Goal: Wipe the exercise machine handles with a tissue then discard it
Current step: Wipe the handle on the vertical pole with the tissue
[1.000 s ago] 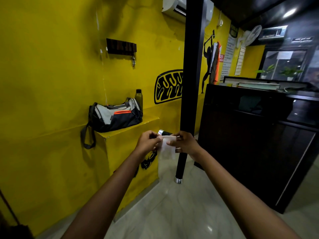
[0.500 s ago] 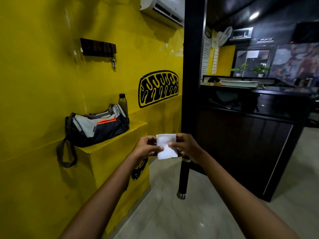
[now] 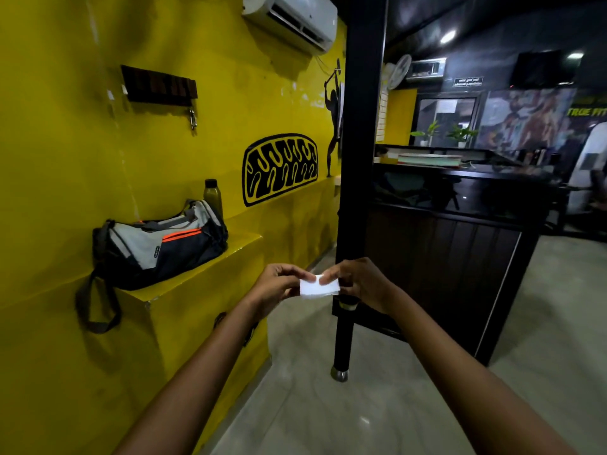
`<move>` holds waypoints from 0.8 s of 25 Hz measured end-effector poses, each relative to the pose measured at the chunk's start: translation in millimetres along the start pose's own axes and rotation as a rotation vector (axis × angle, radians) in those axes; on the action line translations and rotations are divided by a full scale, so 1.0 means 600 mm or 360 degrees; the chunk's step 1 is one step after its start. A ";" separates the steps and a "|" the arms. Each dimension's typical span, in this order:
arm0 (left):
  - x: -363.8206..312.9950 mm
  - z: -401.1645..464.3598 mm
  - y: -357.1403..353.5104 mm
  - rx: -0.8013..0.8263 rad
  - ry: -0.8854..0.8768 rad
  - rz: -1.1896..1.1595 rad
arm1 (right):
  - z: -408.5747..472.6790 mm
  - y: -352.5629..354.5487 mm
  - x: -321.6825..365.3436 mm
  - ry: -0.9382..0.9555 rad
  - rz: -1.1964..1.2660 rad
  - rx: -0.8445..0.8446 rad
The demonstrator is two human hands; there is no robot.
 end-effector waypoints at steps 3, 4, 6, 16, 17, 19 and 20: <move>-0.005 -0.001 -0.002 -0.0036 0.0032 -0.0028 | -0.004 0.000 0.008 0.0192 -0.0407 -0.0123; -0.005 -0.003 -0.004 -0.0037 0.0016 -0.0040 | -0.005 0.000 0.007 0.0199 -0.0466 -0.0166; -0.003 -0.010 -0.009 -0.0038 -0.0070 0.0012 | -0.011 0.003 0.002 0.0164 -0.0450 -0.0262; 0.022 -0.017 -0.051 -0.0159 -0.0287 0.1003 | -0.070 0.008 0.016 0.0514 -0.0847 -0.0744; 0.020 -0.014 -0.050 -0.0181 -0.0385 0.1206 | -0.077 0.013 0.014 0.0599 -0.1063 -0.0787; 0.024 -0.005 -0.054 -0.0101 -0.0573 0.1496 | -0.089 0.019 -0.005 0.0640 -0.1419 -0.0750; 0.030 0.001 -0.056 -0.0043 -0.0630 0.1610 | -0.092 0.021 -0.016 0.0597 -0.1593 -0.0714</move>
Point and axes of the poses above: each hand's wrist, its own z-axis towards the middle knuckle, its own y-axis out of the back of the hand, x = y × z, the point moved 5 cm from there along z, towards the middle knuckle, and after that the axes turned 2 degrees about -z, right-handed, at the moved point
